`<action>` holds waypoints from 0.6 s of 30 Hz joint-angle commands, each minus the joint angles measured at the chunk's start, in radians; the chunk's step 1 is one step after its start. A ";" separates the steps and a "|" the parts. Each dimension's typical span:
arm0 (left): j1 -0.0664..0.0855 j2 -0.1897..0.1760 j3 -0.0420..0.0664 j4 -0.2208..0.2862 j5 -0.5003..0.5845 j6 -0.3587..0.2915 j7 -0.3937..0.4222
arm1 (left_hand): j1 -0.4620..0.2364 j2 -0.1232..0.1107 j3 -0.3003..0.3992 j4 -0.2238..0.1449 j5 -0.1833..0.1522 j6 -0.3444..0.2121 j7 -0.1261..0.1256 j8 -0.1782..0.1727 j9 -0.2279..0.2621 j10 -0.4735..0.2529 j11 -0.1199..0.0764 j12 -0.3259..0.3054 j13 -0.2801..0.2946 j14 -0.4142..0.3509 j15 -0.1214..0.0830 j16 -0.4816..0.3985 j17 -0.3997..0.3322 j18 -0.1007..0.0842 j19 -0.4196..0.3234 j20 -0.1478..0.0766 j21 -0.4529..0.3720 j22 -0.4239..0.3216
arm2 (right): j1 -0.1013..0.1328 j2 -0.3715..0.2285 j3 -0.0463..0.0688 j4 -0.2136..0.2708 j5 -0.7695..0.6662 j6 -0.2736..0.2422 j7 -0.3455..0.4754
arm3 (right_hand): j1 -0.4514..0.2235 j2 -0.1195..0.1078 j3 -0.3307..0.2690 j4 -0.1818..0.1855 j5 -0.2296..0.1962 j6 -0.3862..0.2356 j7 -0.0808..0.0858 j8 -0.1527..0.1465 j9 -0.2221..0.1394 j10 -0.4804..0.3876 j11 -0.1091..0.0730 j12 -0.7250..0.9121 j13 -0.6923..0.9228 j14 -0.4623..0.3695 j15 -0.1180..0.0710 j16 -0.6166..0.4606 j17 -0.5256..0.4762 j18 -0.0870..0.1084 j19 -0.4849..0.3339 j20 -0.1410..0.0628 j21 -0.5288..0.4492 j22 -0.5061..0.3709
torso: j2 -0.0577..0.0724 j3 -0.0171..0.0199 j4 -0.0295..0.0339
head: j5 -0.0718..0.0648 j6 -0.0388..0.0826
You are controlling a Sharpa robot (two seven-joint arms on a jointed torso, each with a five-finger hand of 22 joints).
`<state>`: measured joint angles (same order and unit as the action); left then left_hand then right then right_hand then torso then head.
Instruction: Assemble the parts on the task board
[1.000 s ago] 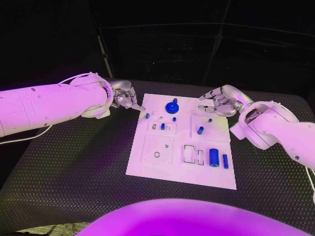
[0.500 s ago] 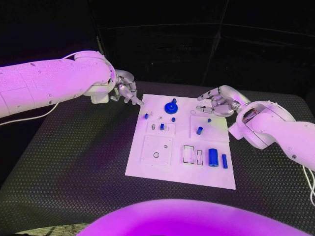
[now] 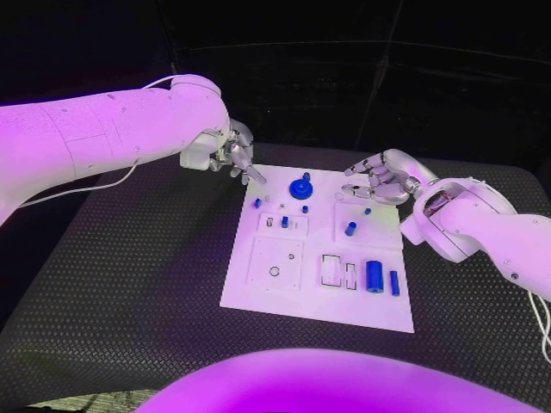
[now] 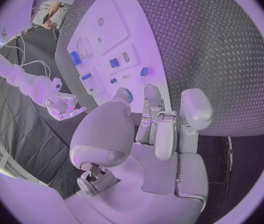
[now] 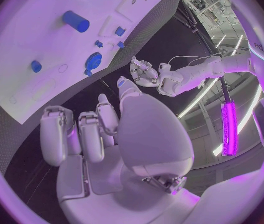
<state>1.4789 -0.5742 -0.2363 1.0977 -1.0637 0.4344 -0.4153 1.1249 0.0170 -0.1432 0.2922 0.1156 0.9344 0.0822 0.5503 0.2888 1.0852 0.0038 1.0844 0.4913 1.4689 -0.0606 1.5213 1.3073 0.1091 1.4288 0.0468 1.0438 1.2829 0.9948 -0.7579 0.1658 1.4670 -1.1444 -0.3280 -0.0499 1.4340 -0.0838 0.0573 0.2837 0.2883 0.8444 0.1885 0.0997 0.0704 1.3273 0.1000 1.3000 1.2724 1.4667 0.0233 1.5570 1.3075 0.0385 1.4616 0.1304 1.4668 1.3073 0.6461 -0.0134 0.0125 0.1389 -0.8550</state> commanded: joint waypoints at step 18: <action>-0.041 0.101 0.001 -0.103 -0.144 0.081 0.007 | 0.000 0.004 -0.019 -0.002 -0.014 -0.027 0.002 -0.003 0.002 0.016 0.005 0.016 0.020 0.082 0.002 0.014 0.172 -0.014 0.018 0.002 0.033 0.020 | 0.002 0.000 0.001 0.012 0.006 -0.037 0.030 | -0.012 0.005 -0.004 0.002 0.008 -0.007 0.000 0.005 -0.001 -0.004 0.000 0.005 0.000 0.095 0.000 -0.002 0.237 0.011 -0.003 -0.004 -0.004 0.024 | 0.000 -0.0023 0.0020 | -0.002 -0.007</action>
<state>1.4373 -0.4751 -0.2357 1.0002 -1.1644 0.4942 -0.4193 1.1249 0.0170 -0.1556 0.2908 0.1076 0.9129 0.0822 0.5503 0.2897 1.0956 0.0070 1.0967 0.5119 1.4689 -0.0605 1.5305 1.3073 0.1090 1.4389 0.0501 1.0700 1.3019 0.9949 -0.7582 0.1659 1.4759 -1.1415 -0.3548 -0.0299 1.4301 -0.0799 0.0573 0.2837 0.2933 0.8444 0.1885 0.0997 0.0704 1.3273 0.1000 1.3000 1.2724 1.4666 0.0233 1.5570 1.3074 0.0386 1.4616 0.1304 1.4667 1.3073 0.6450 -0.0144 0.0140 0.1383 -0.8610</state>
